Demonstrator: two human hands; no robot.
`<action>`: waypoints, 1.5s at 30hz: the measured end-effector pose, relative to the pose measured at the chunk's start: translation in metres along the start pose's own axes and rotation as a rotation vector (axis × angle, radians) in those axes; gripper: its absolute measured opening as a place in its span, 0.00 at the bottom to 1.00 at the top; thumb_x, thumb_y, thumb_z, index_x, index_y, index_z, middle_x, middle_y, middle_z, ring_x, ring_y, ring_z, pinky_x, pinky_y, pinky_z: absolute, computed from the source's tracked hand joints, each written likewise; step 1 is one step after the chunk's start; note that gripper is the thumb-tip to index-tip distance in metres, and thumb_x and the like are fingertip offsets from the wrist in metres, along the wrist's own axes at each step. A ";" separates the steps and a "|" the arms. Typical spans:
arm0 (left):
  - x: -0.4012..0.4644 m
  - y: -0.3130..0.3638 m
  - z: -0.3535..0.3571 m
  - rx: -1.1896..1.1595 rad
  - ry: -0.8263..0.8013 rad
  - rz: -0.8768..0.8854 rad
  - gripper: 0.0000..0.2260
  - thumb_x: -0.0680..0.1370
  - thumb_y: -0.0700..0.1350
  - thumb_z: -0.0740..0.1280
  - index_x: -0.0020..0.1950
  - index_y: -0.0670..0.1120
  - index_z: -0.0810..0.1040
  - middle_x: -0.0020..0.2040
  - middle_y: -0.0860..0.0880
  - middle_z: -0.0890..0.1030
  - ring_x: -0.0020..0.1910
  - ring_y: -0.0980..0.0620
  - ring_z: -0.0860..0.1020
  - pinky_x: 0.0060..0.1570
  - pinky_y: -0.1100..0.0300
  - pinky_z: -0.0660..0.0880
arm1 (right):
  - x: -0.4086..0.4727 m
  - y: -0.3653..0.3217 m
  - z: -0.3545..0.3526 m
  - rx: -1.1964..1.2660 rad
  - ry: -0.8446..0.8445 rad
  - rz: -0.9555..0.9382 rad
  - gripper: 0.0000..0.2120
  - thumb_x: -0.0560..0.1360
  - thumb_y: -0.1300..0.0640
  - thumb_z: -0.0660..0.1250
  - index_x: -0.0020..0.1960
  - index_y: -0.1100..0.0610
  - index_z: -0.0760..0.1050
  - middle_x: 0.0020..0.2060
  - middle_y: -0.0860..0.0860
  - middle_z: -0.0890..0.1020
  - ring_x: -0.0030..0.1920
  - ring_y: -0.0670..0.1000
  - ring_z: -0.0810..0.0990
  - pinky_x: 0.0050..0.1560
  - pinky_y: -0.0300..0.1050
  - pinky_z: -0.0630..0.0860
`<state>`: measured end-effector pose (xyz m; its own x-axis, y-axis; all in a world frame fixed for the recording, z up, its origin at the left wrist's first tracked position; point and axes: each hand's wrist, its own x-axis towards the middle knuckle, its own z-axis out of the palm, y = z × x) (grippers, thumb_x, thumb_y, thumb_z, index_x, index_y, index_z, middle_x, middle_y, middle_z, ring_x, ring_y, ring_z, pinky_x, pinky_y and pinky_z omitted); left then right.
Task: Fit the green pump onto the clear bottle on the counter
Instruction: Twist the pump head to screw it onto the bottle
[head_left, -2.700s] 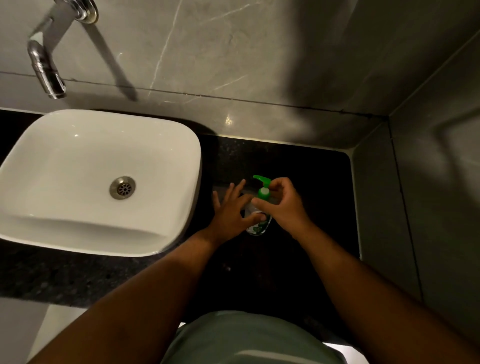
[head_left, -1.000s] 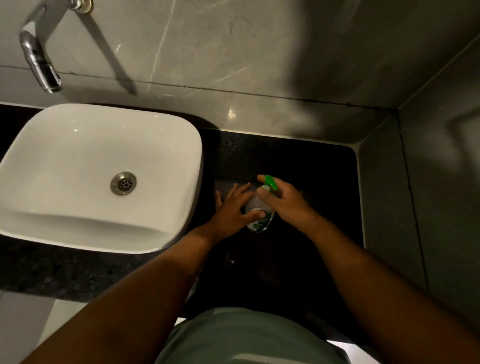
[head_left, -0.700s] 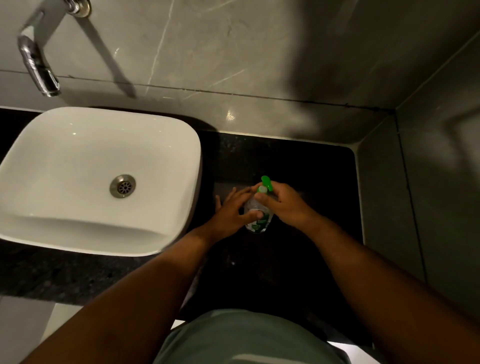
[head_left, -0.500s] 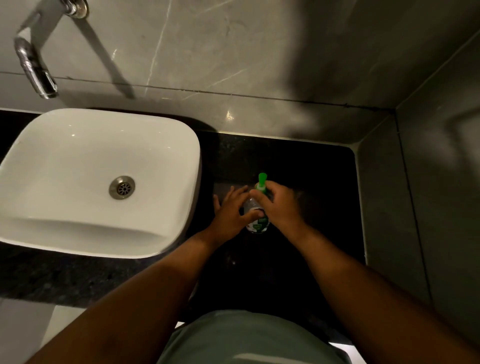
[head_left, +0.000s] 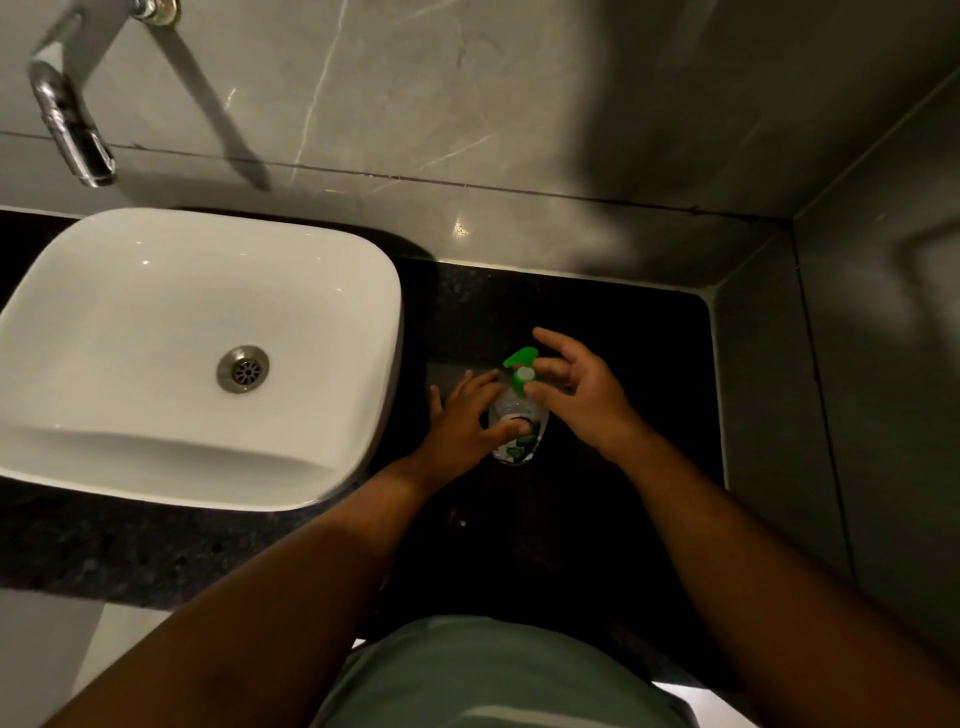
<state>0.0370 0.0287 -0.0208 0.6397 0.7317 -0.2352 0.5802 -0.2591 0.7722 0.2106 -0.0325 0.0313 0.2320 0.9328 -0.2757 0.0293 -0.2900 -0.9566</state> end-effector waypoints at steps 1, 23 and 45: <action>0.000 0.000 0.000 -0.002 -0.003 0.001 0.31 0.71 0.66 0.65 0.72 0.58 0.66 0.76 0.55 0.61 0.76 0.52 0.48 0.66 0.42 0.29 | 0.001 -0.001 0.001 -0.013 0.032 0.001 0.32 0.70 0.65 0.74 0.70 0.54 0.67 0.50 0.48 0.83 0.52 0.41 0.82 0.49 0.35 0.79; 0.002 -0.007 -0.002 -0.095 -0.091 0.000 0.27 0.70 0.71 0.62 0.68 0.73 0.60 0.71 0.69 0.58 0.73 0.58 0.45 0.65 0.39 0.28 | 0.004 -0.004 0.005 -0.296 -0.131 -0.101 0.07 0.76 0.56 0.68 0.54 0.54 0.79 0.46 0.50 0.84 0.48 0.48 0.83 0.48 0.42 0.81; 0.001 -0.003 -0.003 -0.071 -0.122 -0.013 0.28 0.72 0.66 0.64 0.70 0.65 0.63 0.76 0.59 0.58 0.76 0.52 0.45 0.66 0.38 0.30 | 0.002 -0.020 -0.003 -0.487 -0.190 -0.054 0.14 0.75 0.56 0.70 0.60 0.55 0.78 0.54 0.49 0.82 0.52 0.42 0.80 0.54 0.39 0.75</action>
<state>0.0347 0.0324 -0.0213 0.6913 0.6516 -0.3122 0.5545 -0.2015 0.8074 0.2136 -0.0257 0.0499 0.0389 0.9584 -0.2826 0.4957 -0.2641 -0.8274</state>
